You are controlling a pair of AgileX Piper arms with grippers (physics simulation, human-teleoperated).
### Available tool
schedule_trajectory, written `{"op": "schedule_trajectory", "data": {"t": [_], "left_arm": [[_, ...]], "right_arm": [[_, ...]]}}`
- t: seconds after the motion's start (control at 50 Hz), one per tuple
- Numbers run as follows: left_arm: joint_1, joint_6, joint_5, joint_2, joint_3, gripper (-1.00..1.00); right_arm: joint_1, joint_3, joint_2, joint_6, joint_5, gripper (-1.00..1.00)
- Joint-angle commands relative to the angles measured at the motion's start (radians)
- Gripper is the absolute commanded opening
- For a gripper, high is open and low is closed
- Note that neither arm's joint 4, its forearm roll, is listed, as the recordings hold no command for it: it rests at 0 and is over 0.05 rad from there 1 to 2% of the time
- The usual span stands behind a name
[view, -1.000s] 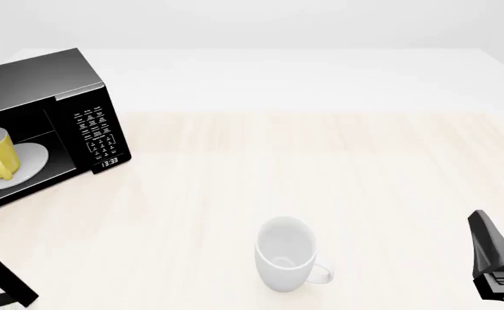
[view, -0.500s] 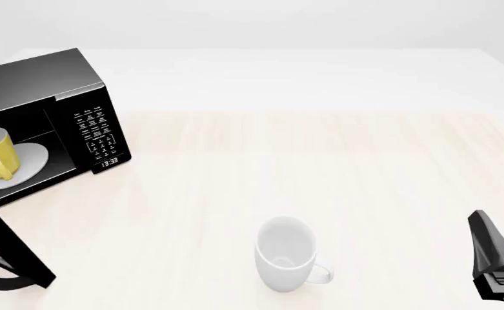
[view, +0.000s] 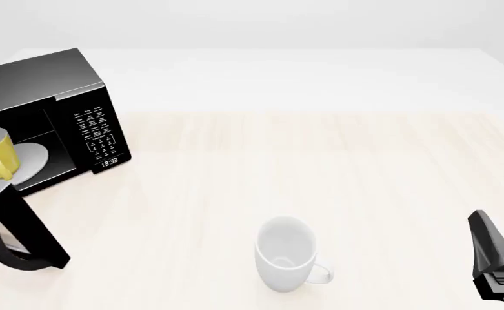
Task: Put the yellow and white mug in the microwave and close it.
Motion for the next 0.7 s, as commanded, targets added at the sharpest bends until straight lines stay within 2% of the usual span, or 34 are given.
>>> {"op": "schedule_trajectory", "data": {"t": [0.02, 0.28, 0.4, 0.7], "left_arm": [[-0.042, -0.002, -0.001, -0.025, 0.001, 1.00], [-0.084, -0.005, 0.005, -0.081, 0.001, 1.00], [-0.074, 0.004, -0.013, -0.063, 0.005, 1.00], [-0.138, -0.006, -0.014, -0.072, 0.005, 1.00]], "right_arm": [[0.000, 0.000, 0.000, 0.000, 0.000, 1.00], [0.000, 0.000, 0.000, 0.000, 0.000, 1.00], [0.000, 0.000, 0.000, 0.000, 0.000, 1.00], [0.000, 0.000, 0.000, 0.000, 0.000, 1.00]]}}
